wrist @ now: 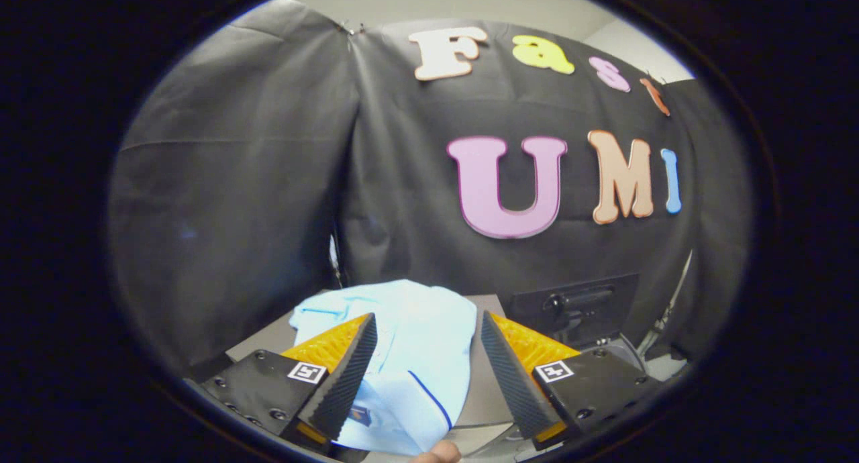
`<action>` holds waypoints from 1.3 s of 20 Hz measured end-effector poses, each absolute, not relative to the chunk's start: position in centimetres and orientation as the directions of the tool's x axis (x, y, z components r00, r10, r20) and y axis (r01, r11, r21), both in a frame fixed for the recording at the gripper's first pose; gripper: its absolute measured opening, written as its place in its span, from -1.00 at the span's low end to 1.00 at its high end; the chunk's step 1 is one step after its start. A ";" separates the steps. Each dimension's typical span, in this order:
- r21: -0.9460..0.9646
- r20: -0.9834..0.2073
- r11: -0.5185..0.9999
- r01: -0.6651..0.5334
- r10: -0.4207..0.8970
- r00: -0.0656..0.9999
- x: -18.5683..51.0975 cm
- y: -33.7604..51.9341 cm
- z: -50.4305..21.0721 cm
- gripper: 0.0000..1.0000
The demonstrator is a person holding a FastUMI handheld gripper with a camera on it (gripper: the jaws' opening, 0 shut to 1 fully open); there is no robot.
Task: Put the clothes into the washing machine and then close the washing machine lid.
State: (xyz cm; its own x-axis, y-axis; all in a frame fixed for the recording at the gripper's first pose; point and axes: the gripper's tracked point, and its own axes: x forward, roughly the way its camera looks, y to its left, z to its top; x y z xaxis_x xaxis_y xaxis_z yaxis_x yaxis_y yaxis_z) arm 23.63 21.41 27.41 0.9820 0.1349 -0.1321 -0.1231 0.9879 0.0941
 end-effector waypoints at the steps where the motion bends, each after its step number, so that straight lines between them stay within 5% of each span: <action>1: 0.103 -0.143 0.985 -0.136 0.150 0.978 24.6 22.1 28.0 0.94; 13: 0.166 -0.548 0.961 -0.222 0.277 0.790 31.7 32.6 17.5 0.97; 15: 0.045 -0.555 0.979 -0.198 0.189 0.810 32.5 32.2 17.0 0.90; 21: 0.071 -0.505 0.986 -0.151 0.166 0.847 33.0 32.1 17.0 0.70; 26: 0.109 -0.450 0.982 -0.155 0.188 0.873 32.8 31.5 17.0 -0.03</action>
